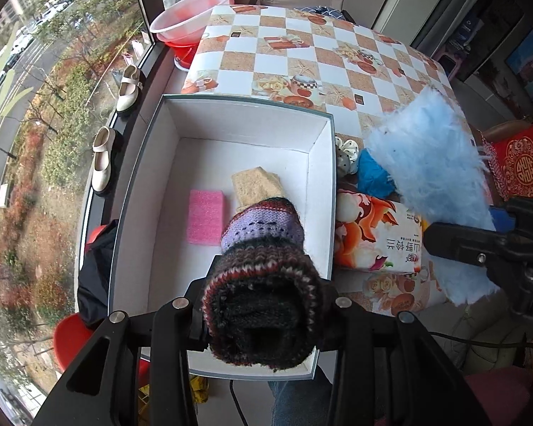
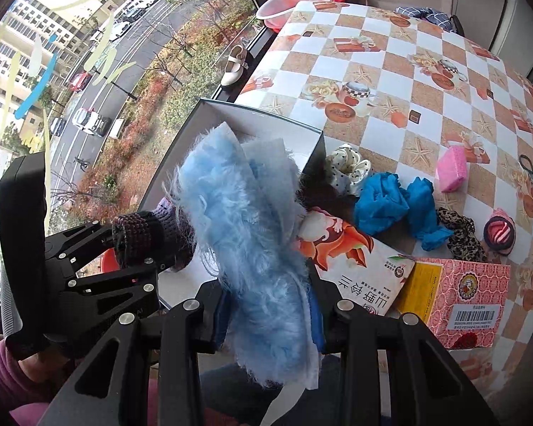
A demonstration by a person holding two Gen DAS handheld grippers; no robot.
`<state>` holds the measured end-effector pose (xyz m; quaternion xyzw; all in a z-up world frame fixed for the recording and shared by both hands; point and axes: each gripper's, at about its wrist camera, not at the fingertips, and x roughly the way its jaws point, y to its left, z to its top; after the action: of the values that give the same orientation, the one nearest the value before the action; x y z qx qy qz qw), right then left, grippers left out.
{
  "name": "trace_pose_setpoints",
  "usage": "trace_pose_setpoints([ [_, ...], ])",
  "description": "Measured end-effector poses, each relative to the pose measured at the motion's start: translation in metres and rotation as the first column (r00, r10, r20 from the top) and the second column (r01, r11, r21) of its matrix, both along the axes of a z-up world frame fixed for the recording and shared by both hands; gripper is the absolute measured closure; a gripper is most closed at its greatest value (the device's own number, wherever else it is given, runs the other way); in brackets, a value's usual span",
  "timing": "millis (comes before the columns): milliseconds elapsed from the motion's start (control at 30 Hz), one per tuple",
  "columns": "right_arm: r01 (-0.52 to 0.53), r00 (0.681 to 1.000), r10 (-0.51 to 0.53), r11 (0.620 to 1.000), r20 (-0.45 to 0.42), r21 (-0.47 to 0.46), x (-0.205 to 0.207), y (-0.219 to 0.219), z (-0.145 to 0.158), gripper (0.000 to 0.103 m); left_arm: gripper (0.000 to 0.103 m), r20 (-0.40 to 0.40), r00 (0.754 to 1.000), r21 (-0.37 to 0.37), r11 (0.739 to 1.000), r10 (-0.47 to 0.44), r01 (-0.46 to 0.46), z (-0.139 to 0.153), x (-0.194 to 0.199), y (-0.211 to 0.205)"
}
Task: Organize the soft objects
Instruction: 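Carry the beanie in the left tool and blue puff in the right tool into the white box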
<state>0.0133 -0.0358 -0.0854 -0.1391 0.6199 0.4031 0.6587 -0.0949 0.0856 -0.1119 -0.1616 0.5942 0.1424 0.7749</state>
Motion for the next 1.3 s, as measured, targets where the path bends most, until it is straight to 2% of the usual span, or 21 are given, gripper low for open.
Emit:
trace_pose_setpoints([
  [500, -0.17, 0.985, 0.172, 0.982, 0.02, -0.078, -0.025, 0.057, -0.005, 0.066, 0.06, 0.023, 0.991, -0.037, 0.991, 0.132, -0.131, -0.015, -0.03, 0.036],
  [733, -0.19, 0.981, 0.193, 0.978, 0.02, -0.09, -0.025, 0.063, -0.007, 0.066, 0.06, 0.013, 0.983, -0.045, 0.982, 0.183, -0.182, -0.024, -0.04, 0.046],
  [967, -0.202, 0.979, 0.201, 0.973, -0.021, -0.108, -0.028, 0.065, -0.019, 0.066, 0.06, -0.025, 0.975, -0.059, 0.973, 0.223, -0.224, -0.039, -0.053, 0.053],
  [1300, -0.283, 0.959, 0.278, 0.951, -0.05, -0.129, -0.044, 0.085, -0.032, 0.066, 0.06, -0.048, 0.969, -0.072, 0.967, 0.242, -0.245, -0.048, -0.059, 0.058],
])
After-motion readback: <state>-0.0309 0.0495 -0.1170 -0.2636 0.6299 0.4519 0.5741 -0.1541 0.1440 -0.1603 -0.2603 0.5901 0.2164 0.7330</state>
